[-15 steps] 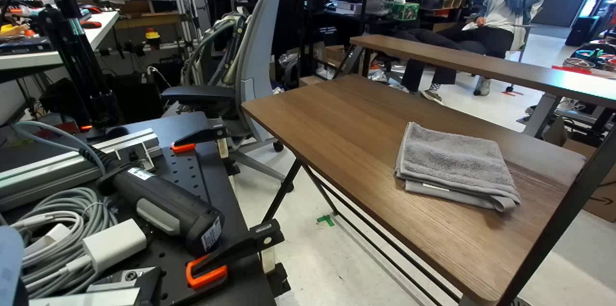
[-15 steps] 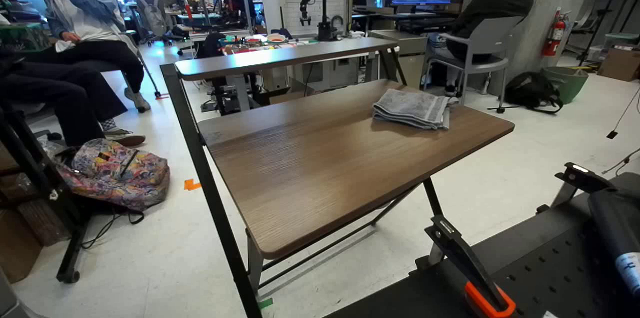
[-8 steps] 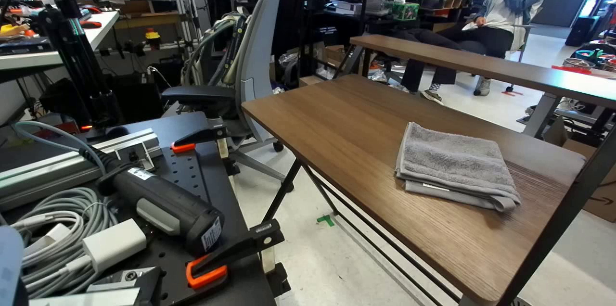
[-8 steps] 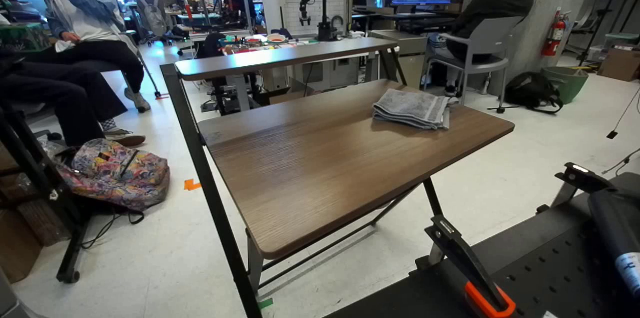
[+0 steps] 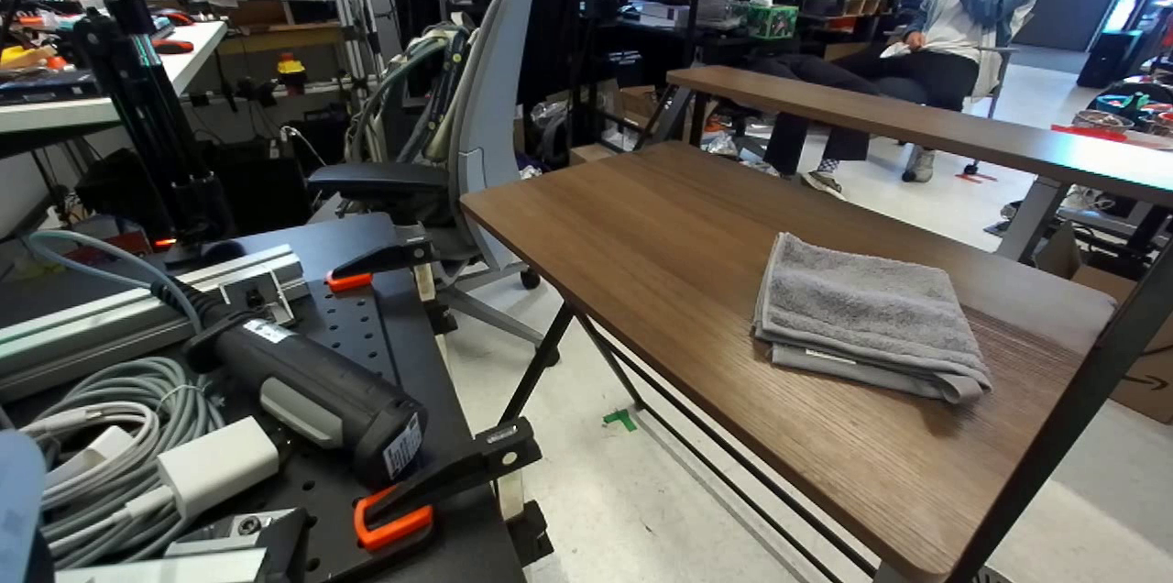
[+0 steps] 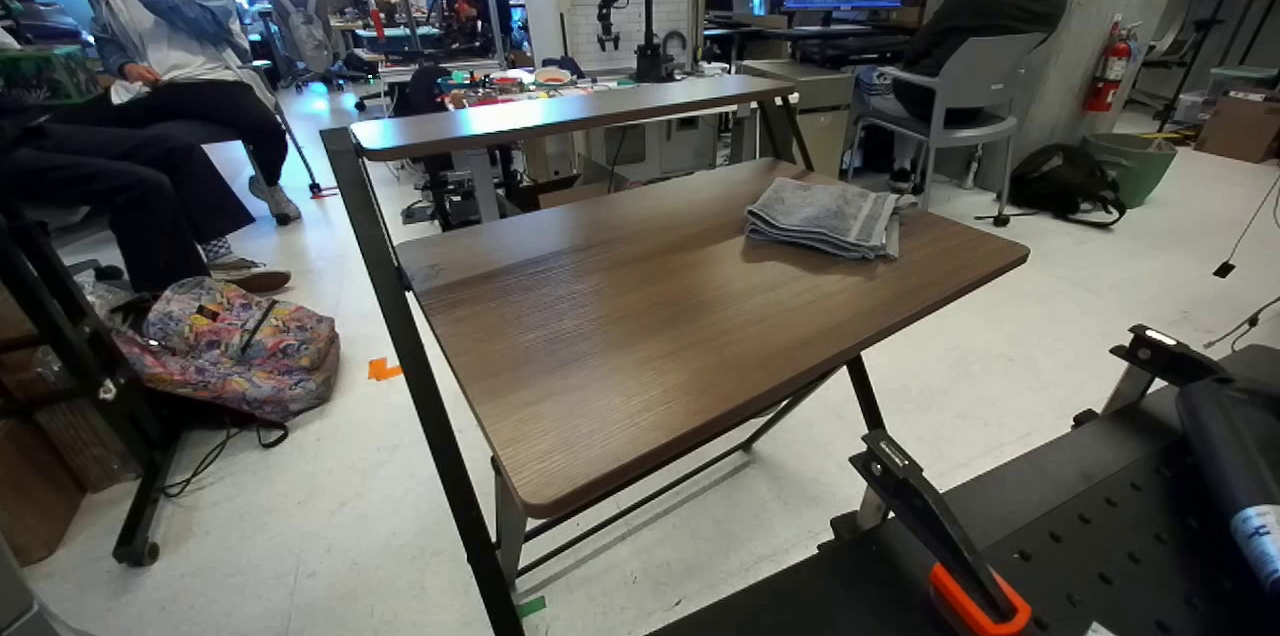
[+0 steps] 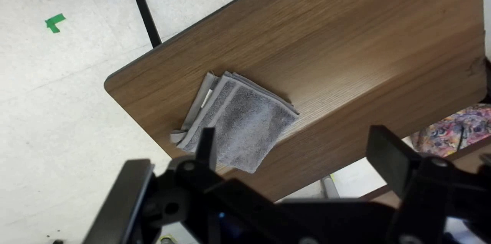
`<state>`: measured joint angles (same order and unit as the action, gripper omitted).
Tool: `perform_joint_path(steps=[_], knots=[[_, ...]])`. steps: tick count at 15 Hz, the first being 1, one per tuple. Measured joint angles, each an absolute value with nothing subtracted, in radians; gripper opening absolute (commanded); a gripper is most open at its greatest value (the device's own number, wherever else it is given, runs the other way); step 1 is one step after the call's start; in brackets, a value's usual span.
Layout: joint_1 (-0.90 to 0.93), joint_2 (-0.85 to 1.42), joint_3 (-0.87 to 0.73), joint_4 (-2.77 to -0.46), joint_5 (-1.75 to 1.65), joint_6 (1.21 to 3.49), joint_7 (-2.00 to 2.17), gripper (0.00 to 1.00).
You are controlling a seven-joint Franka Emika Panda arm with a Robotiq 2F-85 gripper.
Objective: Move the grey towel to the left
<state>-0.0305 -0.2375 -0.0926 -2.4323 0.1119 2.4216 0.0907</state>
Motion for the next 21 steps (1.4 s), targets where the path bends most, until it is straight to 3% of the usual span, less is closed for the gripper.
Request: perform_joint_path(steps=[10, 21], knots=[[-0.031, 0.341, -0.084, -1.996, 0.126, 2.456, 0.522, 1.00], [-0.038, 0.727, -0.114, -1.573, 0.188, 2.274, 0.785, 1.00]])
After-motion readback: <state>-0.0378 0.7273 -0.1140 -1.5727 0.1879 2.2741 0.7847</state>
